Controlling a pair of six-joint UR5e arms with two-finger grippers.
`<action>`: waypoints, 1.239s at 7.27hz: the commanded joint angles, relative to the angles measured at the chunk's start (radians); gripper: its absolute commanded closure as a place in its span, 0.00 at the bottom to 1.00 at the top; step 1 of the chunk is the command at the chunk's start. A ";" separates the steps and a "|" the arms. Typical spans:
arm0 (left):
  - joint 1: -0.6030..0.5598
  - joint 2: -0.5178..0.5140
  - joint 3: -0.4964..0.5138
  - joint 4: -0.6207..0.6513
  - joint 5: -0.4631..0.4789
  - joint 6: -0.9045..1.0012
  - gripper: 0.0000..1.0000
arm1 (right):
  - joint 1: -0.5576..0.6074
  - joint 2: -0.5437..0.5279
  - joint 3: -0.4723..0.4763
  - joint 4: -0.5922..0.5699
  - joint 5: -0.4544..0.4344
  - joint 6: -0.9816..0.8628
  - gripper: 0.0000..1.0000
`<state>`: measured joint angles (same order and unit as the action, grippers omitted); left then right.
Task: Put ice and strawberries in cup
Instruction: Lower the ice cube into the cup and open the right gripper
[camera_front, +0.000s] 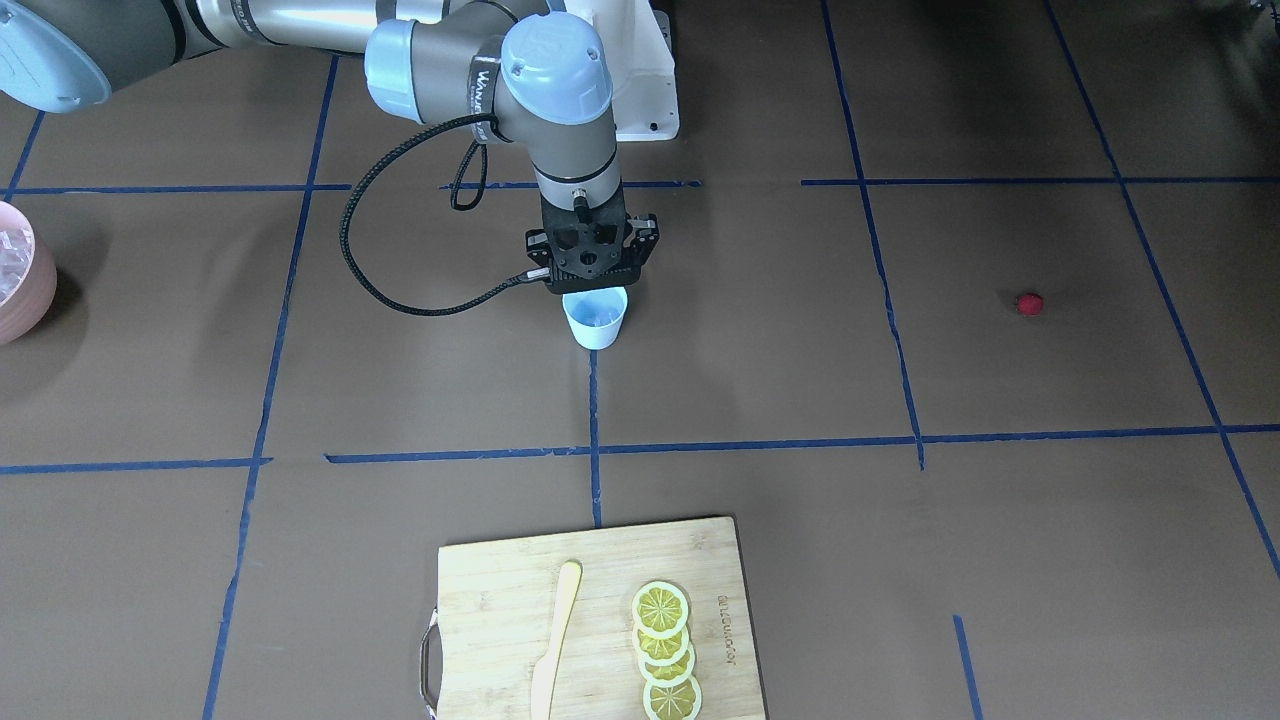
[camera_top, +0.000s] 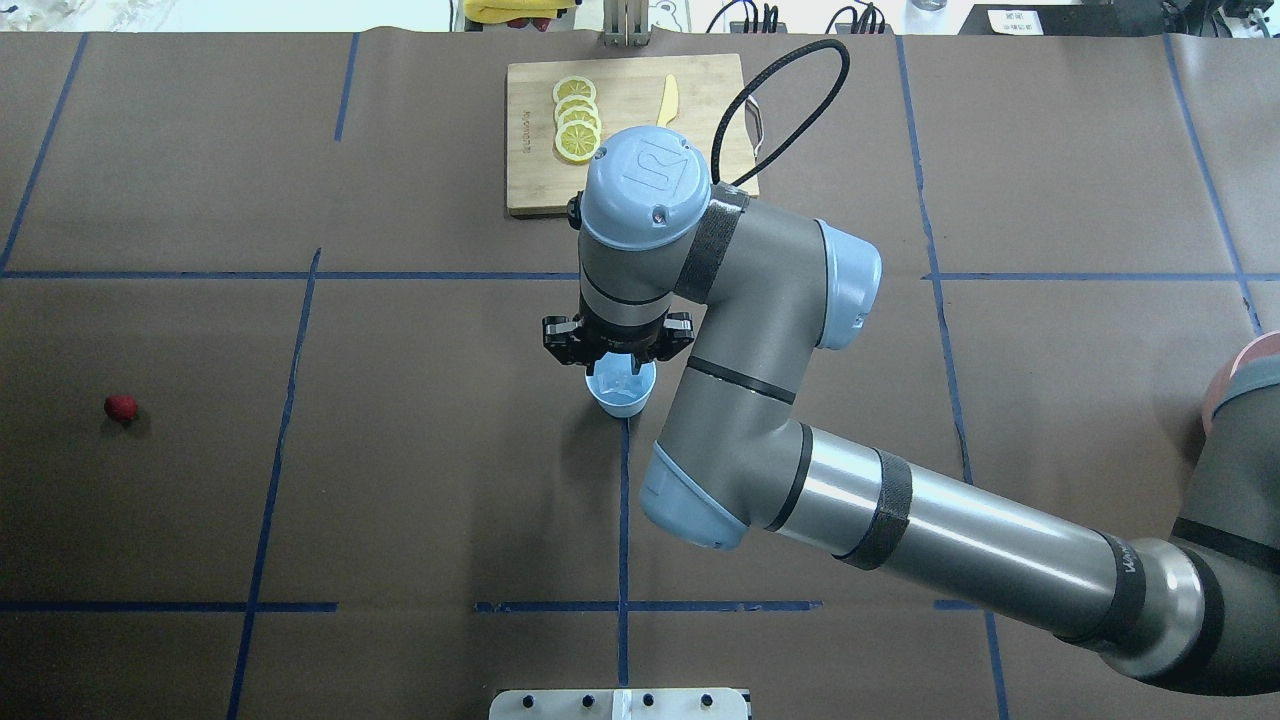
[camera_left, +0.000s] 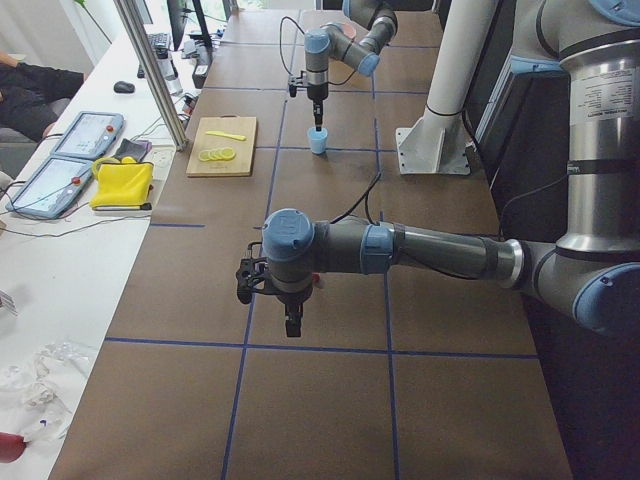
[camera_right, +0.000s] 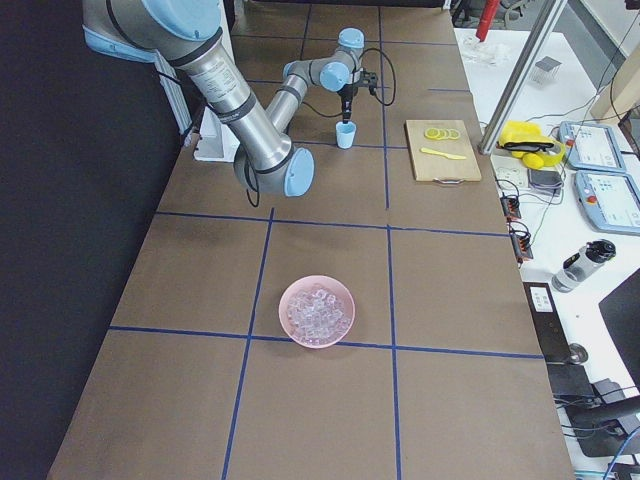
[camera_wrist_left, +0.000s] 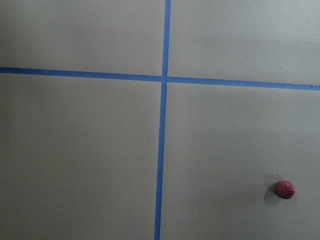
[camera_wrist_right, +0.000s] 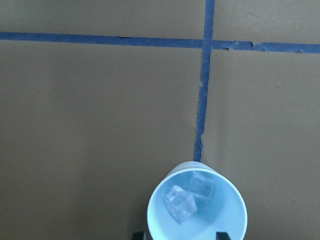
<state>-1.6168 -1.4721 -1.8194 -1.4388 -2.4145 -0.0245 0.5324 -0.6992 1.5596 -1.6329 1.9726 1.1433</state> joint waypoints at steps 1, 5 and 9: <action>0.000 -0.002 -0.001 0.000 -0.002 0.000 0.00 | 0.000 0.000 0.002 -0.001 0.000 0.000 0.41; 0.000 -0.002 -0.003 0.000 -0.002 0.000 0.00 | 0.000 -0.003 0.019 -0.002 -0.003 0.001 0.01; 0.000 -0.002 -0.020 0.001 -0.002 -0.002 0.00 | 0.035 -0.008 0.149 -0.160 -0.009 -0.005 0.01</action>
<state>-1.6168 -1.4742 -1.8352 -1.4375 -2.4160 -0.0259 0.5460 -0.7051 1.6425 -1.7184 1.9640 1.1423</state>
